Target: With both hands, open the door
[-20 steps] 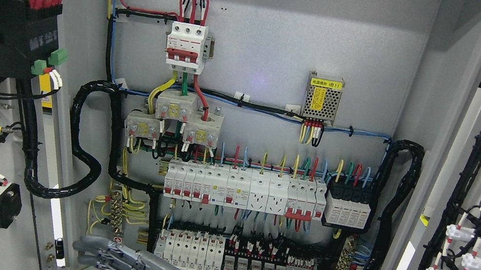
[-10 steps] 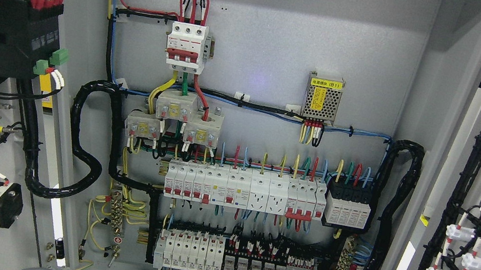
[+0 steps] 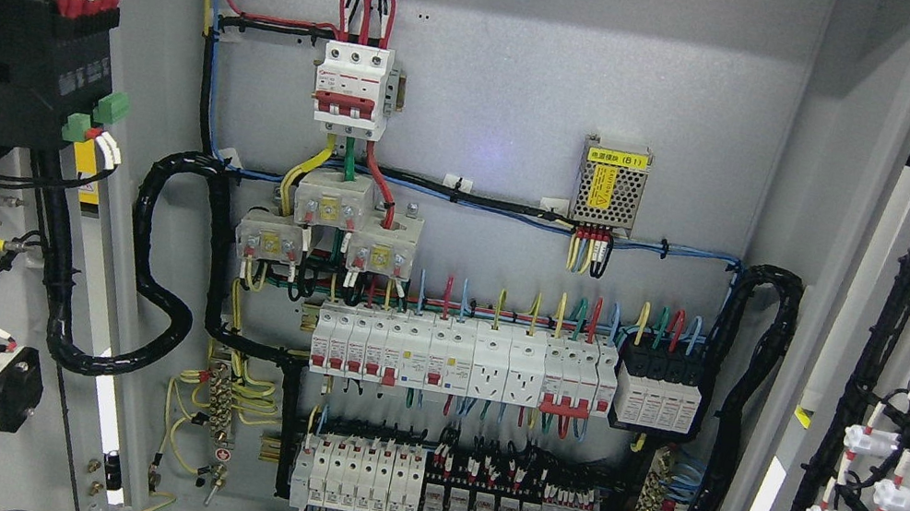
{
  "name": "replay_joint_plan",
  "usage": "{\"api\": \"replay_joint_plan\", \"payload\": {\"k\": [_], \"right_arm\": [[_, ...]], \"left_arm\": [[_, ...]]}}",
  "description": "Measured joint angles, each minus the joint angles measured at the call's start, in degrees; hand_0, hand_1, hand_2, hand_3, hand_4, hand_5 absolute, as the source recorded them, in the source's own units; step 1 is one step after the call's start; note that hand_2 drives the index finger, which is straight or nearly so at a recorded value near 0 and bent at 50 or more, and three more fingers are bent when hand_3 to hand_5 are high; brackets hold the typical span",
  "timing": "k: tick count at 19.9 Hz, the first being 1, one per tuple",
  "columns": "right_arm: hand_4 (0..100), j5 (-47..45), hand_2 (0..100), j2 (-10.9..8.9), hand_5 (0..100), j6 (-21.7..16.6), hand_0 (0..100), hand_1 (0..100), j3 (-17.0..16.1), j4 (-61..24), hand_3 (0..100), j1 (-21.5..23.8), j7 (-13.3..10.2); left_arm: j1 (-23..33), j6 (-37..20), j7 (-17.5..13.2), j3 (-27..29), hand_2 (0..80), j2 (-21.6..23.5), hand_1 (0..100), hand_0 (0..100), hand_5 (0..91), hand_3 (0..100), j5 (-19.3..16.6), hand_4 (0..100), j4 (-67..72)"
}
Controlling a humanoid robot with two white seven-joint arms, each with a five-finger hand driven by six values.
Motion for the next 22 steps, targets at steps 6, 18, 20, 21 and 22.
{"api": "replay_joint_plan", "payload": {"k": [6,18,20,21,22], "right_arm": [[0,-2.1,4,0.09,0,0.2,0,50,2.9,-0.1,0,-1.8,-0.6],[0,-8.3,4,0.21,0,0.1,0,50,7.9,0.1,0,-4.4,-9.8],[0,-8.6,4,0.23,0,0.0,0,50,8.4,0.1,0,-4.6,-10.1],[0,-8.7,4,0.23,0,0.0,0,50,8.6,0.1,0,-4.6,-10.2],[0,-8.8,4,0.24,0,0.0,0,50,8.8,0.1,0,-4.7,-10.2]], "left_arm": [[0.0,0.0,0.0,0.0,0.0,0.0,56,12,0.0,0,0.0,0,0.0],[0.0,0.0,0.0,0.0,0.0,0.1,56,12,0.0,0,0.0,0,0.0],[0.0,0.0,0.0,0.0,0.0,0.1,56,12,0.0,0,0.0,0,0.0],[0.0,0.1,0.0,0.0,0.0,0.1,56,12,0.0,0,0.0,0,0.0],[0.0,0.1,0.0,0.0,0.0,0.1,56,12,0.0,0,0.0,0,0.0]]}}
